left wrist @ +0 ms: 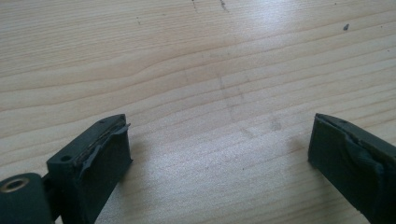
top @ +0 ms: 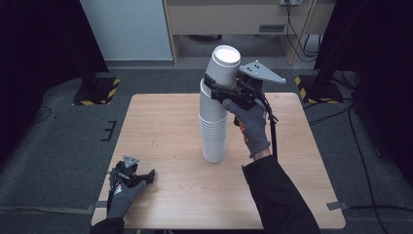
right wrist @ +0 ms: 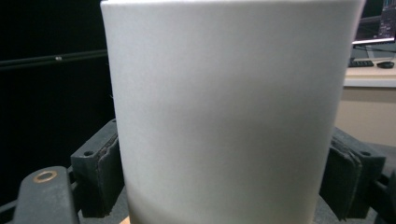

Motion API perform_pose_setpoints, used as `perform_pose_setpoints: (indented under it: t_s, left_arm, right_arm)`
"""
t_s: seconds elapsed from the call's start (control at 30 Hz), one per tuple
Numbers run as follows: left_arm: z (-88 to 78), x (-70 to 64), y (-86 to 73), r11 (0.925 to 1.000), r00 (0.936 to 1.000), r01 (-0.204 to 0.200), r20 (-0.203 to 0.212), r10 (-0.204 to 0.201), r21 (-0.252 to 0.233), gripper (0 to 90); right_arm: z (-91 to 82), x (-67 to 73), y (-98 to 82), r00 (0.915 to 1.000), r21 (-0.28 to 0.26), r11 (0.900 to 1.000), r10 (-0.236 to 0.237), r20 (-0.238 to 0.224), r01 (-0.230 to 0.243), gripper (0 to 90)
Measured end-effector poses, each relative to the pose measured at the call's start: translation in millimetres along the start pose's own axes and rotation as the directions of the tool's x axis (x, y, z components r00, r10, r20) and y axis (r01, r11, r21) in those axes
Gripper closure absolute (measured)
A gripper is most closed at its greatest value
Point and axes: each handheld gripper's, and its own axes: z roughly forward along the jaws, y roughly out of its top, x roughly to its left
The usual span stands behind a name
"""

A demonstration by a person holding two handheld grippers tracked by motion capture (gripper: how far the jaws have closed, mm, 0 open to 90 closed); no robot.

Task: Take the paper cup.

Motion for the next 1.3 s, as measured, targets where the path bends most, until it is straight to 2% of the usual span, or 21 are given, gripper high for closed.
perform_pose_setpoints:
  t_s: [0.13,0.27,0.6,0.9,1.03,1.13,1.23,1.3]
  left_arm:
    - [0.1,-0.1,0.0,1.0,1.0,0.002,0.0,-0.002,-0.002,5.0]
    - [0.0,0.0,0.0,1.0,1.0,-0.001,0.0,0.001,0.0,4.9]
    - [0.1,0.0,0.1,1.0,1.0,-0.002,0.001,0.002,0.001,4.7]
    - [0.1,0.1,0.0,1.0,1.0,-0.001,0.002,0.001,0.0,4.7]
    - [0.1,0.1,0.1,1.0,1.0,-0.001,0.002,0.001,0.001,4.6]
    - [0.5,0.0,0.3,1.0,1.0,-0.005,0.007,0.005,0.005,3.4]
    - [0.8,0.0,0.3,1.0,0.9999,-0.007,0.011,0.007,0.007,1.7]
    - [0.8,-0.1,0.4,0.9999,0.9999,-0.008,0.01,0.008,0.008,1.7]
  right_arm:
    - [-7.3,-0.5,6.6,1.0,-0.02,1.0,-0.003,-0.002,0.002,16.0]
    - [-16.9,-5.9,10.8,0.9999,-0.031,1.0,0.0,0.015,0.0,16.0]
    - [-51.2,-23.8,5.2,0.9981,-0.02,1.0,0.003,0.061,-0.001,16.0]
    - [-83.0,-43.6,-16.7,0.9946,0.008,1.0,0.02,0.102,-0.021,16.0]
    - [-93.8,-50.4,-29.0,0.9938,0.021,0.999,0.035,0.105,-0.038,16.0]
    - [-102.4,-56.3,-39.7,0.9929,0.022,0.998,0.064,0.101,-0.066,15.9]
    - [-107.0,-59.6,-47.6,0.992,0.033,0.997,0.068,0.106,-0.072,16.0]
    - [-112.9,-64.9,-59.2,0.991,0.049,0.995,0.076,0.11,-0.082,15.9]
